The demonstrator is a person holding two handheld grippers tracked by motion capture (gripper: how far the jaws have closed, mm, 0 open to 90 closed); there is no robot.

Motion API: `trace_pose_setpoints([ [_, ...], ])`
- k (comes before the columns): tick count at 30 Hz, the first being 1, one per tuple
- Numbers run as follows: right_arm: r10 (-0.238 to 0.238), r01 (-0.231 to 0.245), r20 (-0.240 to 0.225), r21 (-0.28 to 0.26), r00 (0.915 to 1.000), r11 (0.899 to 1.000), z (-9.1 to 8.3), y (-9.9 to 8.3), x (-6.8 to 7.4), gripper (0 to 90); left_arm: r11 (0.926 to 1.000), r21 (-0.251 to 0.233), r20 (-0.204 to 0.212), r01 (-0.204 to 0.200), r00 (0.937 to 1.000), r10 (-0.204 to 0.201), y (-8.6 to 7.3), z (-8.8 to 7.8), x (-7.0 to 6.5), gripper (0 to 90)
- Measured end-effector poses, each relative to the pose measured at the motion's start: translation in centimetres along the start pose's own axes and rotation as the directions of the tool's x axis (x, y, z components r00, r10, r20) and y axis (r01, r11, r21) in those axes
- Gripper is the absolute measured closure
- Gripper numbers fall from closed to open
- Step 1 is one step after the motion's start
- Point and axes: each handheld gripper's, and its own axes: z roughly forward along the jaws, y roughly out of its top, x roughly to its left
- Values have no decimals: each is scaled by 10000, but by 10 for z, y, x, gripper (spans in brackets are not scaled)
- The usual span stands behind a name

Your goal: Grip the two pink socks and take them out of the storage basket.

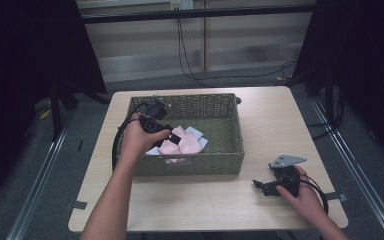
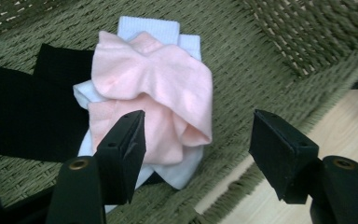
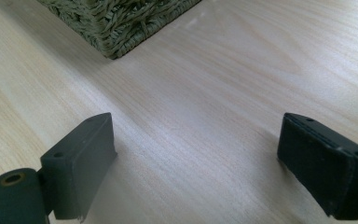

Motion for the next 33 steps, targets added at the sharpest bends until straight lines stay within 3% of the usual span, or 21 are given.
trace_pose_setpoints([
  [13,-2,2,0,1,10000,10000,0,0,0,107,9985,507,-259,220,9995,-207,7,24,15,406],
  [26,-4,4,2,-2,10000,10000,0,0,0,107,9964,774,-49,359,9994,-356,14,54,17,492],
  [29,-2,2,1,0,10000,10000,0,0,0,107,9931,1056,213,516,9983,-541,15,60,19,545],
  [33,-23,23,-7,-17,10000,10000,0,0,0,107,9910,1190,19,607,9981,-614,14,66,21,548],
])
